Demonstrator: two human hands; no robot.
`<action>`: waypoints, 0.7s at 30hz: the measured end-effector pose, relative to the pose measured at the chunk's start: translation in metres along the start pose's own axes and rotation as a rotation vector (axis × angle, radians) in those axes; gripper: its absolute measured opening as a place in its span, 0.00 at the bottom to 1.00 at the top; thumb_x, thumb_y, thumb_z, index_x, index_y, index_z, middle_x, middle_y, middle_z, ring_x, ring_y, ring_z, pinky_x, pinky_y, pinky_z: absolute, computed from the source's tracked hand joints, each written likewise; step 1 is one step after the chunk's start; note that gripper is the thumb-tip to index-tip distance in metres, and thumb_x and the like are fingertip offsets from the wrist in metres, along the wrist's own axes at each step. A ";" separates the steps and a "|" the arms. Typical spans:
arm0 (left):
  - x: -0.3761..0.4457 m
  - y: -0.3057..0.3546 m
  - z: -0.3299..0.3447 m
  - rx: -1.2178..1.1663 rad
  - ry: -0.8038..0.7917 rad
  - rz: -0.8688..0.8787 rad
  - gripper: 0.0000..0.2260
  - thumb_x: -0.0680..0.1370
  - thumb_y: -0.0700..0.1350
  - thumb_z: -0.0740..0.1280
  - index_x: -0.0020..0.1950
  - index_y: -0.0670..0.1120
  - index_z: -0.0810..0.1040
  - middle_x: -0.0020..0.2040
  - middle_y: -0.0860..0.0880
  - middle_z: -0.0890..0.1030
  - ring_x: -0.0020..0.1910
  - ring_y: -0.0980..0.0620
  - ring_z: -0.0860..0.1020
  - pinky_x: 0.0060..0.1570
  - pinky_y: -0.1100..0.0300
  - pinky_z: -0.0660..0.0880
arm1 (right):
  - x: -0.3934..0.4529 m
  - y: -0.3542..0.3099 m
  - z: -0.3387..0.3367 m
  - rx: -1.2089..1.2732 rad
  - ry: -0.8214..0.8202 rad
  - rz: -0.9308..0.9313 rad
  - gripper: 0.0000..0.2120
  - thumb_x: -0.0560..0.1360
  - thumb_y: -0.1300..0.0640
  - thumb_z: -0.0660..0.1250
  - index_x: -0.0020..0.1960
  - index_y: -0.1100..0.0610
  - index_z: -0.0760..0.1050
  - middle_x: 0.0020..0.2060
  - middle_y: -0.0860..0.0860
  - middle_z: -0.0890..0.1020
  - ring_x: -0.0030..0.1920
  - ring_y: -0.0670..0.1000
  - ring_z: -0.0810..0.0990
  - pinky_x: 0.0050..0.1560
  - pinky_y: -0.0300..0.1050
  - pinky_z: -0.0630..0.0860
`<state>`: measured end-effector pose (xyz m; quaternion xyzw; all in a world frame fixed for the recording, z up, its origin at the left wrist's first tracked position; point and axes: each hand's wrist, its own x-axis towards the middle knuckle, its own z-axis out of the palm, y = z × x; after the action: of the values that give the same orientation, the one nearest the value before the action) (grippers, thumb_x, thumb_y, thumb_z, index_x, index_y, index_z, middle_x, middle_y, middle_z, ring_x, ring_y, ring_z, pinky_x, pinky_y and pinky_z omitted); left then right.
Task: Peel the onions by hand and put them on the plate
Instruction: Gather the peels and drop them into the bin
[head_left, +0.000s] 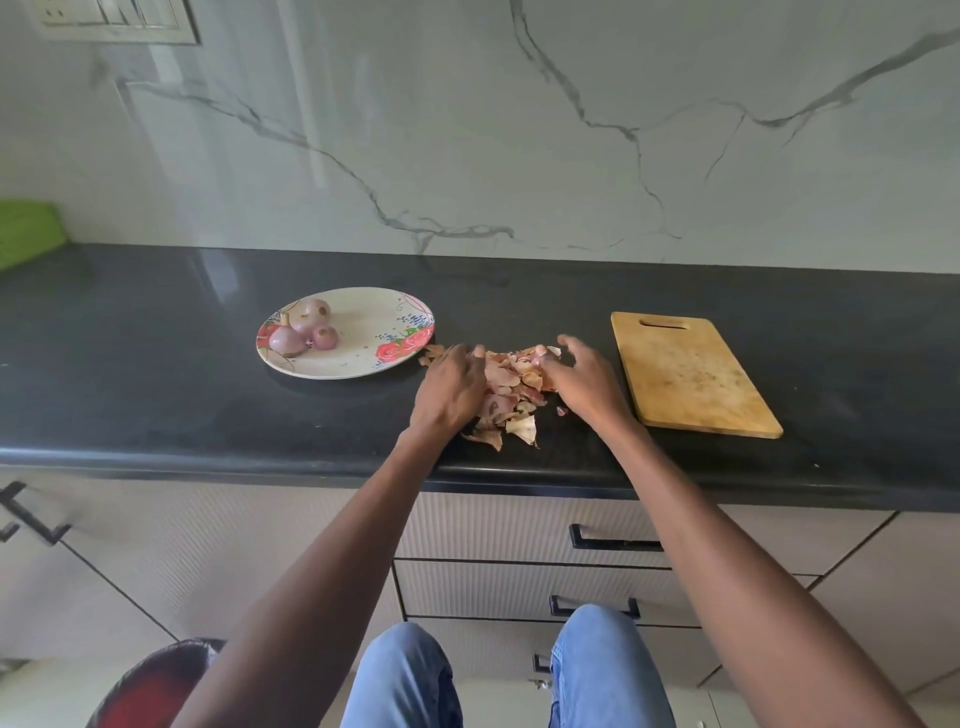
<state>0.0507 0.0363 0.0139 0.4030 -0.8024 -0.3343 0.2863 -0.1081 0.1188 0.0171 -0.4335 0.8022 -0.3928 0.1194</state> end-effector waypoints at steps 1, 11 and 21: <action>-0.001 0.003 0.003 -0.036 -0.017 0.008 0.21 0.87 0.53 0.53 0.71 0.40 0.72 0.70 0.39 0.75 0.69 0.41 0.73 0.64 0.51 0.69 | -0.002 -0.002 0.002 -0.001 -0.004 -0.013 0.28 0.82 0.44 0.61 0.76 0.56 0.64 0.75 0.54 0.68 0.74 0.55 0.66 0.69 0.49 0.66; 0.004 -0.002 0.004 -1.051 0.125 -0.273 0.28 0.85 0.60 0.54 0.73 0.41 0.72 0.71 0.45 0.77 0.69 0.53 0.75 0.70 0.58 0.70 | -0.036 -0.005 0.027 -0.221 -0.101 -0.518 0.44 0.66 0.28 0.69 0.76 0.46 0.65 0.79 0.54 0.54 0.77 0.56 0.54 0.75 0.58 0.56; 0.003 -0.011 0.010 -0.952 0.279 -0.238 0.14 0.85 0.52 0.60 0.43 0.48 0.76 0.44 0.49 0.78 0.46 0.53 0.75 0.52 0.58 0.72 | -0.006 -0.011 0.048 -0.391 -0.041 -0.490 0.13 0.76 0.54 0.70 0.57 0.58 0.79 0.57 0.57 0.77 0.59 0.60 0.75 0.57 0.60 0.74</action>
<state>0.0468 0.0321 0.0002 0.3572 -0.4638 -0.6363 0.5025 -0.0717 0.0948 -0.0076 -0.6364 0.7317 -0.2393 -0.0484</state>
